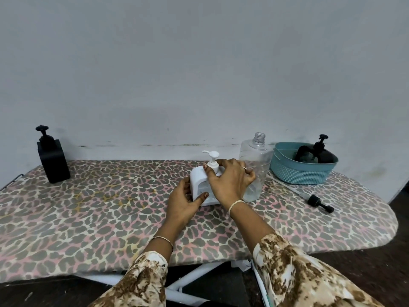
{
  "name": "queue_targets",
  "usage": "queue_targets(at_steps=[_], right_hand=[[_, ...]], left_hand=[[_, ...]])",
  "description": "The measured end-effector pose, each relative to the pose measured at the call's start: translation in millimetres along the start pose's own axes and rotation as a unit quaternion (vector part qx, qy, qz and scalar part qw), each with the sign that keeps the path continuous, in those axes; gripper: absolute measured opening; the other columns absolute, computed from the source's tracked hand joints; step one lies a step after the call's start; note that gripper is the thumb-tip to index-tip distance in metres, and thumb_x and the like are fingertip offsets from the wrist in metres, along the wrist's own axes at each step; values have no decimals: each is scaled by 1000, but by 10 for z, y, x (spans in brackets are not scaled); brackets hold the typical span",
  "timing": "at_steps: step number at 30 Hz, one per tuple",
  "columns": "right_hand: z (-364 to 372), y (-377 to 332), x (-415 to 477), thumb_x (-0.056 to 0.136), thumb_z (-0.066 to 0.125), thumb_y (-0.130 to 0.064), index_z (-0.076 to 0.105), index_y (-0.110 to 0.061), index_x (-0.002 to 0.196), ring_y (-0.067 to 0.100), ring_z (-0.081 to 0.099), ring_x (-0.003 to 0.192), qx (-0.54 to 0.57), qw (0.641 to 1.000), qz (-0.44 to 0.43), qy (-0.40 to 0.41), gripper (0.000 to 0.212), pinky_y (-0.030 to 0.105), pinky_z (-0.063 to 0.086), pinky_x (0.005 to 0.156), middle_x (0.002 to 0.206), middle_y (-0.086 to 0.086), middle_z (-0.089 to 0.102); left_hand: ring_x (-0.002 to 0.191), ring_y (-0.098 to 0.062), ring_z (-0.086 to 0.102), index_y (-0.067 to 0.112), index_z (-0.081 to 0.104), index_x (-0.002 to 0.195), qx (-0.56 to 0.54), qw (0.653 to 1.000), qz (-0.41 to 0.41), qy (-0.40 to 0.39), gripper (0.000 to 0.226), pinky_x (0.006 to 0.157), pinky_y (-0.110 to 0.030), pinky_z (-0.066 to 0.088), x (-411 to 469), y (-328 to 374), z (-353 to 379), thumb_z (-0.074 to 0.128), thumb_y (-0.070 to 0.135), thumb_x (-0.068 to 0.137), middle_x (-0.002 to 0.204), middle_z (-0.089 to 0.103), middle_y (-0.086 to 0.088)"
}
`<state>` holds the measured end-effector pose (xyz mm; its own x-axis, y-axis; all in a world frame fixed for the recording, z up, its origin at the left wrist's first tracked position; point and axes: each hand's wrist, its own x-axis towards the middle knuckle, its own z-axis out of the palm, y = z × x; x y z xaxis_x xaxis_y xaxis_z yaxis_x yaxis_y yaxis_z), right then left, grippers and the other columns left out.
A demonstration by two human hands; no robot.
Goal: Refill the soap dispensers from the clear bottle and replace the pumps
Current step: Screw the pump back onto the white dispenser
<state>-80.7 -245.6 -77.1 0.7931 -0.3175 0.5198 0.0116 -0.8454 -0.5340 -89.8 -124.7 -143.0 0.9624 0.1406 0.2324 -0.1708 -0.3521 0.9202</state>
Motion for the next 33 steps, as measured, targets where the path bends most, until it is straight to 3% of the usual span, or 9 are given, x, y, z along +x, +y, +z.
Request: queue_targets(at_steps=[5, 10, 13, 16, 21, 23, 28, 30, 33], right_hand=[[12, 7, -21, 82, 58, -58, 69, -29, 99, 16, 51, 111, 4, 1000, 16, -3, 35, 44, 19, 98, 106, -5, 63], [-38, 103, 15, 83, 62, -55, 63, -24, 104, 18, 45, 116, 95, 992, -27, -76, 38, 39, 24, 96, 113, -3, 59], [-88, 234, 50, 78, 70, -53, 61, -24, 111, 19, 41, 121, 174, 974, -55, -135, 45, 37, 31, 101, 121, 0, 53], [-227, 364, 81, 63, 81, -53, 63, -27, 109, 11, 54, 111, 264, 940, -65, -208, 56, 37, 46, 97, 115, -5, 60], [-592, 649, 135, 62, 89, -25, 63, -18, 119, 8, 62, 107, 314, 904, -68, -281, 63, 20, 51, 88, 116, -6, 66], [-736, 756, 149, 64, 88, -20, 63, -18, 119, 10, 62, 108, 342, 887, -59, -304, 61, 24, 52, 90, 117, -5, 67], [-1119, 1015, 184, 65, 85, -18, 67, -22, 108, 15, 66, 102, 379, 884, -41, -271, 47, 29, 55, 86, 110, -2, 71], [-1273, 1140, 225, 65, 83, -23, 69, -22, 106, 17, 68, 99, 392, 888, -24, -240, 43, 30, 57, 83, 106, -1, 72], [-1456, 1319, 338, 70, 81, -21, 69, -15, 107, 20, 69, 95, 396, 898, -4, -193, 40, 29, 57, 77, 103, 3, 72]], left_hand=[[95, -11, 63, 14, 51, 129, 2, 1000, 5, 7, 66, 72, -9, 45, -19, 25, -6, 84, 25, 72, 115, 66, -3], [91, -4, 64, 14, 52, 128, -51, 999, -5, -10, 64, 70, -13, 53, -68, 40, -35, 83, 22, 73, 109, 65, 0], [100, -14, 65, 14, 51, 129, -85, 996, -21, -26, 65, 82, -26, 56, -74, 58, -59, 83, 18, 72, 111, 63, 0], [108, -19, 64, 11, 51, 128, -117, 990, -41, -60, 67, 90, -35, 55, -95, 91, -90, 84, 14, 70, 117, 64, -6], [105, -13, 64, 14, 53, 120, -154, 979, -56, -119, 58, 85, -26, 56, -186, 253, -113, 82, 7, 70, 119, 64, -5], [103, -9, 62, 14, 52, 121, -150, 976, -59, -144, 60, 81, -21, 56, -231, 370, -83, 82, 7, 70, 116, 63, 1], [100, -6, 62, 1, 54, 127, -124, 974, -34, -189, 59, 76, -14, 54, -290, 645, 236, 80, 9, 74, 120, 63, -4], [96, 1, 61, 2, 58, 125, -132, 971, -20, -198, 51, 73, -12, 52, -327, 787, 440, 77, 10, 78, 118, 65, -5], [98, -5, 65, 4, 61, 121, -150, 965, 7, -213, 37, 76, -14, 53, -376, 999, 764, 69, 13, 86, 118, 66, -6]])
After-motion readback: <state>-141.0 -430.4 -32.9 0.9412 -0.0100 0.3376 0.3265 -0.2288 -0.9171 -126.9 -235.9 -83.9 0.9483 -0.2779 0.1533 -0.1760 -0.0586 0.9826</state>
